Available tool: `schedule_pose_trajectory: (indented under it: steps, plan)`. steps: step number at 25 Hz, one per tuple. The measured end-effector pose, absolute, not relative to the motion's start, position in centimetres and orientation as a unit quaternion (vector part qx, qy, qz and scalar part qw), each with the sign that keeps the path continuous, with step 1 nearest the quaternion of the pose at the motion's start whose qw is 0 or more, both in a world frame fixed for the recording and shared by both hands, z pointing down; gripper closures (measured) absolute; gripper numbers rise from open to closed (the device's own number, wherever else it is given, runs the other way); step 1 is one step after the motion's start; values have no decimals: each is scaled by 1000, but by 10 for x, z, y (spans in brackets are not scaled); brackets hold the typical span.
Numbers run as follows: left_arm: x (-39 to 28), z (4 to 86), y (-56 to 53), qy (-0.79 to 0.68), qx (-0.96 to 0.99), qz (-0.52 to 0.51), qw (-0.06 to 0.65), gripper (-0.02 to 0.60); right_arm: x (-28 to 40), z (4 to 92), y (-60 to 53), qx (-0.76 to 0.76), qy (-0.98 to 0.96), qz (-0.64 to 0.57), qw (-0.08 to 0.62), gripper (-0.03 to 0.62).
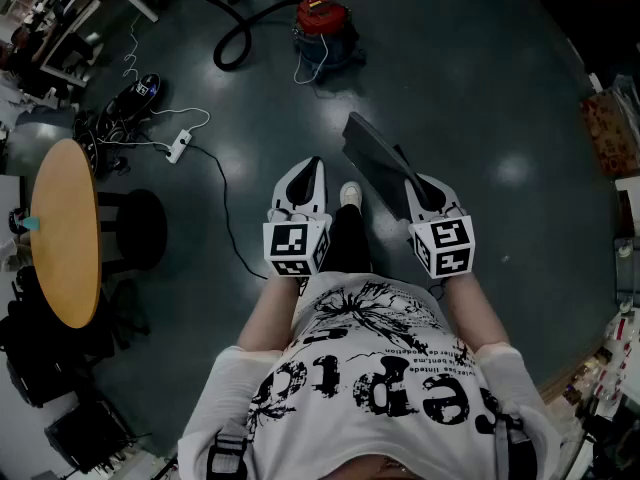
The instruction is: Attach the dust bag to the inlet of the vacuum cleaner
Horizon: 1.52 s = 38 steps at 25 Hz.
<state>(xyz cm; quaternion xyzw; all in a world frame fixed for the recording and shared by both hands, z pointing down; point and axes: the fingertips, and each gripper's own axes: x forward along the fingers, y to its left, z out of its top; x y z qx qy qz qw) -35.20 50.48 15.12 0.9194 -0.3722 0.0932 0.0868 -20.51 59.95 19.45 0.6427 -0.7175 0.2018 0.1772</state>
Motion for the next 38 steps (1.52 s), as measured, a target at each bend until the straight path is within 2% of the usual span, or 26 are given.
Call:
schedule_pose_trajectory:
  steps: [6,12,22,38]
  plan:
    - [-323,167,398,-368,920,97,95,578,-176,203,496,641,-718,199,185,569]
    - [-265,170,285,-351,924,90,121,578,-126,194,389,628,-720,196,219,569]
    - [-191,173,172,-336,927,112,126,578,-50,193,266,626,-717,194,238,569]
    - [-94,199,54,-523,835,107,133,578,79,237,99,452,-836,175,259,569]
